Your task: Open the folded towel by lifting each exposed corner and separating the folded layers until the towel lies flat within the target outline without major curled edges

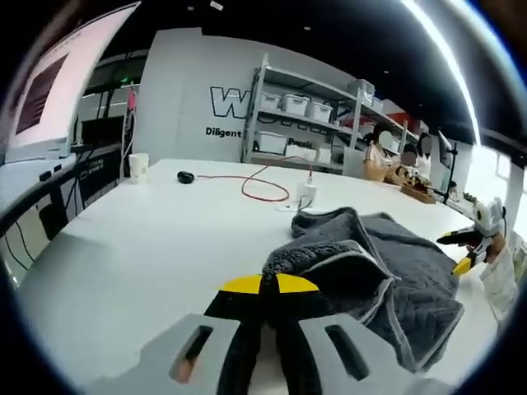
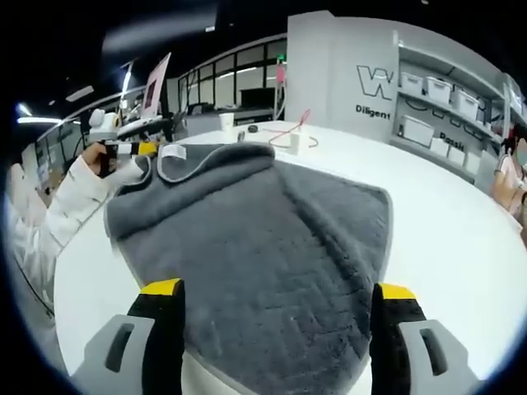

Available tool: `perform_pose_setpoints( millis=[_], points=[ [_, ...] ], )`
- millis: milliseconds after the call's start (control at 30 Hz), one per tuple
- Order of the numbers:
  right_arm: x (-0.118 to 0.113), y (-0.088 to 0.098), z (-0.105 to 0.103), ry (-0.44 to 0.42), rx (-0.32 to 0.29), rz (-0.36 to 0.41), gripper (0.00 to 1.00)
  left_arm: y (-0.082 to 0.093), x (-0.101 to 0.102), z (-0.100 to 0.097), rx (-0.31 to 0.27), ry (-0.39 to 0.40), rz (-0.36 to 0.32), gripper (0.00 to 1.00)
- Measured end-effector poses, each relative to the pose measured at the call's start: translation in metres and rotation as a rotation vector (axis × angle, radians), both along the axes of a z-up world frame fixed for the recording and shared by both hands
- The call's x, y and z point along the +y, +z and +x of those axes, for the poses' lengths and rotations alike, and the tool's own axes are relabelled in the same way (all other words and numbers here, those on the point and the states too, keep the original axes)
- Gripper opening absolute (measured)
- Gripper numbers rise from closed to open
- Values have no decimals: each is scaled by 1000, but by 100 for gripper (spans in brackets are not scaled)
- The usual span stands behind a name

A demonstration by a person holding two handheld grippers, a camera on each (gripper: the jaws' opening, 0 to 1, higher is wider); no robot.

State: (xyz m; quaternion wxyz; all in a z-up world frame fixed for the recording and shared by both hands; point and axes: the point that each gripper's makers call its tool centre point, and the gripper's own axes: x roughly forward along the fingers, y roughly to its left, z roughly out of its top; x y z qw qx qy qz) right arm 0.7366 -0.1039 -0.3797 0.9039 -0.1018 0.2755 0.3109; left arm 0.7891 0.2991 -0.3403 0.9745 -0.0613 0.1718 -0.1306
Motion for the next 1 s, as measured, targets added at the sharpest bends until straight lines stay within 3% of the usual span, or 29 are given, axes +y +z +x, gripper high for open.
perform_pose_setpoints(
  millis=[100,367,1000],
  points=[
    [0,0,0,2,1,-3,92,-3,5,0,7,11,0,2],
    [2,-1,-2,8,6,-4,91,-22,40,1,66,106,67,2],
    [3,-3,-4,19,15,-7,88,-30,92,-8,99,299,198,3]
  ],
)
